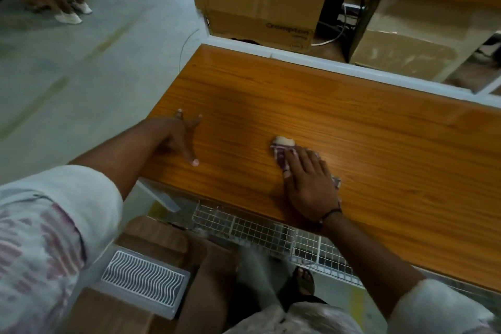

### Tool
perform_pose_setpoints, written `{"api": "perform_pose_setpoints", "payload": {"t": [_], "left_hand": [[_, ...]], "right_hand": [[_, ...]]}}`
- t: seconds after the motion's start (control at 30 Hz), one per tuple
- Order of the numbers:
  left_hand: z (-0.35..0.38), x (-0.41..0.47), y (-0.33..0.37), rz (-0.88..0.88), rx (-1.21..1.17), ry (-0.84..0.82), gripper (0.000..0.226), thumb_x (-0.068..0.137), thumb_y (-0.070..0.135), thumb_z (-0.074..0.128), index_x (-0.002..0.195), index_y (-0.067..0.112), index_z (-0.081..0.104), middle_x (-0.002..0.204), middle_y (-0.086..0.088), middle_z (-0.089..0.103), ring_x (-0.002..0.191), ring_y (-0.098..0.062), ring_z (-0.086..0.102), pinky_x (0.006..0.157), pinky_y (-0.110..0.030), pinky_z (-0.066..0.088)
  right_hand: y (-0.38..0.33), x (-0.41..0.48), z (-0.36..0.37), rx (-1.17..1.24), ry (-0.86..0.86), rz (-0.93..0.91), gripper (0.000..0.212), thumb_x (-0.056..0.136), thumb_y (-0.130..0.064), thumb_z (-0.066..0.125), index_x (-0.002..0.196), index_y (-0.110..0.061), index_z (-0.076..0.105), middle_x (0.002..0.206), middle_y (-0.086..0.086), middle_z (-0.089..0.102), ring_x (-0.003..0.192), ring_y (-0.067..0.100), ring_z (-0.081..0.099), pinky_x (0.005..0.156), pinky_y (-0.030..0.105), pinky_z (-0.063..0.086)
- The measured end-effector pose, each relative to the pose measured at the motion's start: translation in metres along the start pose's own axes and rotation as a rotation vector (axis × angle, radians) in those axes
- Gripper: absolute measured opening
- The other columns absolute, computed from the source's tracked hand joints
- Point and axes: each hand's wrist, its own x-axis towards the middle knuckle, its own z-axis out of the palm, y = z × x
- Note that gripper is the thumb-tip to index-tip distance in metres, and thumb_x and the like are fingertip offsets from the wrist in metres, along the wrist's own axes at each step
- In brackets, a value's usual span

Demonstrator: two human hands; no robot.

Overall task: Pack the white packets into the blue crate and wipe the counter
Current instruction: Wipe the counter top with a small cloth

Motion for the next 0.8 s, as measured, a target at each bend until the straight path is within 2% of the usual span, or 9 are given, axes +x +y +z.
{"api": "perform_pose_setpoints", "payload": {"t": [0.07, 0.13, 0.2, 0.3, 0.5, 0.67, 0.8], "left_hand": [[0.004, -0.005, -0.014, -0.008, 0.041, 0.004, 0.156, 0.036, 0.075, 0.084, 0.148, 0.053, -0.023, 0.162, -0.008, -0.031, 0.151, -0.046, 0.005, 0.116, -0.064, 0.027], [0.009, -0.009, -0.027, 0.016, 0.014, 0.035, 0.152, 0.043, 0.072, 0.085, 0.151, 0.051, -0.019, 0.163, -0.007, -0.029, 0.152, -0.044, 0.003, 0.118, -0.062, 0.025], [0.018, -0.011, -0.040, 0.035, -0.040, 0.089, 0.148, 0.046, 0.075, 0.083, 0.152, 0.051, -0.016, 0.164, -0.004, -0.026, 0.153, -0.042, 0.004, 0.119, -0.061, 0.023], [0.030, -0.015, -0.051, 0.009, -0.088, 0.136, 0.150, 0.038, 0.085, 0.077, 0.154, 0.050, -0.010, 0.166, -0.004, -0.020, 0.152, -0.041, 0.010, 0.119, -0.060, 0.024], [0.038, -0.022, -0.046, -0.020, -0.098, 0.173, 0.141, 0.056, 0.072, 0.083, 0.159, 0.035, -0.006, 0.167, -0.010, -0.013, 0.152, -0.039, 0.015, 0.119, -0.054, 0.028], [0.048, -0.025, -0.042, -0.021, -0.113, 0.208, 0.131, 0.068, 0.067, 0.080, 0.161, 0.026, -0.004, 0.167, -0.011, -0.011, 0.152, -0.042, 0.009, 0.122, -0.051, 0.016], [0.057, -0.028, -0.042, -0.032, -0.171, 0.235, 0.126, 0.070, 0.066, 0.079, 0.161, 0.026, 0.002, 0.168, -0.006, -0.008, 0.152, -0.045, 0.005, 0.120, -0.055, 0.022]], "right_hand": [[0.006, -0.002, 0.000, -0.010, 0.026, 0.092, 0.061, 0.103, -0.049, 0.020, 0.158, -0.024, 0.026, 0.166, 0.008, 0.020, 0.153, 0.031, 0.015, 0.124, 0.051, 0.012], [-0.006, 0.001, 0.003, -0.017, 0.022, 0.106, 0.062, 0.103, -0.049, 0.020, 0.159, -0.023, 0.024, 0.166, 0.010, 0.020, 0.153, 0.034, 0.014, 0.124, 0.053, 0.010], [-0.032, 0.010, 0.009, -0.013, 0.003, 0.025, 0.061, 0.104, -0.049, 0.020, 0.158, -0.022, 0.025, 0.165, 0.011, 0.020, 0.152, 0.035, 0.015, 0.123, 0.054, 0.010], [-0.063, 0.040, 0.015, 0.012, -0.030, -0.075, 0.059, 0.105, -0.048, 0.021, 0.159, -0.023, 0.021, 0.167, 0.010, 0.015, 0.154, 0.032, 0.010, 0.124, 0.052, 0.007], [-0.089, 0.136, 0.020, 0.003, -0.054, -0.093, 0.061, 0.106, -0.046, 0.027, 0.160, -0.021, 0.016, 0.168, 0.010, 0.010, 0.154, 0.033, 0.005, 0.123, 0.052, 0.005], [-0.102, 0.205, 0.021, -0.014, -0.054, -0.138, 0.059, 0.105, -0.043, 0.031, 0.159, -0.022, 0.023, 0.166, 0.012, 0.018, 0.152, 0.035, 0.013, 0.123, 0.052, 0.009], [-0.122, 0.250, 0.024, -0.005, -0.079, -0.210, 0.058, 0.104, -0.043, 0.029, 0.158, -0.023, 0.022, 0.166, 0.011, 0.018, 0.152, 0.035, 0.013, 0.123, 0.052, 0.008]]}}
